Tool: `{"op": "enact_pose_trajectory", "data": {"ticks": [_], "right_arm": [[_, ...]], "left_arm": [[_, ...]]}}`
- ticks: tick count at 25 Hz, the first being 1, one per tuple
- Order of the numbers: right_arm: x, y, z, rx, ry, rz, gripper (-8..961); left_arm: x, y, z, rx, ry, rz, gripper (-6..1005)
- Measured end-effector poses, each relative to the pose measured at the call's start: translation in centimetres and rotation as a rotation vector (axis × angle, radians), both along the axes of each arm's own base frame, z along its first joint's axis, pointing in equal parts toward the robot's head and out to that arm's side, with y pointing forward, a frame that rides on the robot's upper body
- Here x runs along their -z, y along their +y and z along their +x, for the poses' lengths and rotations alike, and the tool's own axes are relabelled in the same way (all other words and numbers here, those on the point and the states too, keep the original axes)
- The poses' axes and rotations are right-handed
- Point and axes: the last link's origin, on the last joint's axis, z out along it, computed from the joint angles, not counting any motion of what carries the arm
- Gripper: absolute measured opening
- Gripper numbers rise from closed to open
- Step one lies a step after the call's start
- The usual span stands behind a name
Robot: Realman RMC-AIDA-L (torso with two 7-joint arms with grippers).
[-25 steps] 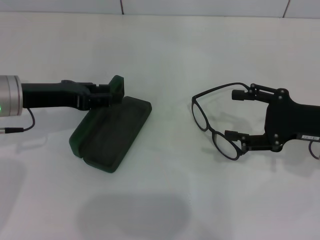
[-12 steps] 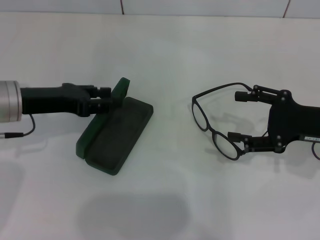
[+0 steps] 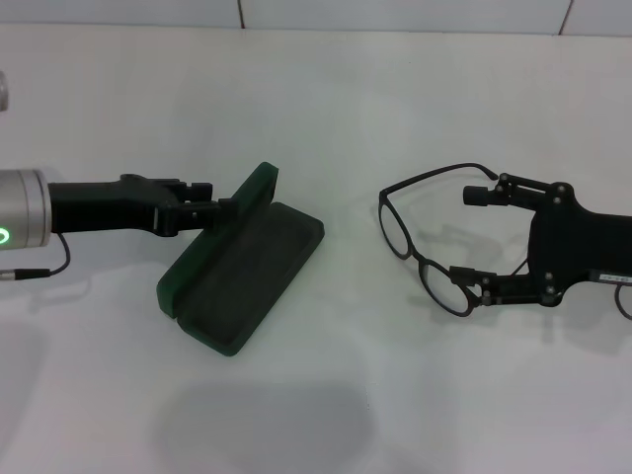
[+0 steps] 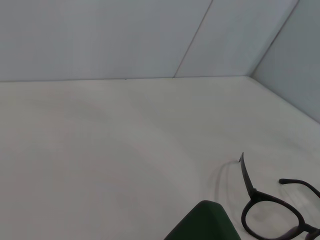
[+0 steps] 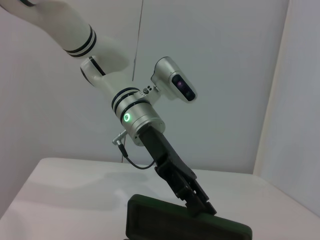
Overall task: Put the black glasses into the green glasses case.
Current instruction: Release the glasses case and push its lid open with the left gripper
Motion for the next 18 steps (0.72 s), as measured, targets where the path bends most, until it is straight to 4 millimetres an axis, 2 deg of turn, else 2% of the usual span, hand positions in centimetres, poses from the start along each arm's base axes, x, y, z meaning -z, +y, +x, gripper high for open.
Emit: {"op": "enact_pose_trajectory", "data": {"ticks": [8, 13, 18], "right_arm": [[0.1, 0.0, 0.0, 0.001, 0.001, 0.001, 842], [0.2, 0.0, 0.0, 0.005, -0.001, 0.004, 841], [0.2, 0.0, -0.1, 0.003, 0.000, 0.006, 841]], "left_arm": [[1.0, -0.2, 0.6, 0.028, 0.010, -0.075, 653], [0.9, 0.0, 1.3, 0.044, -0.015, -0.081, 664], [1.0, 0.0, 1.1, 0.046, 0.006, -0.089, 844]]}}
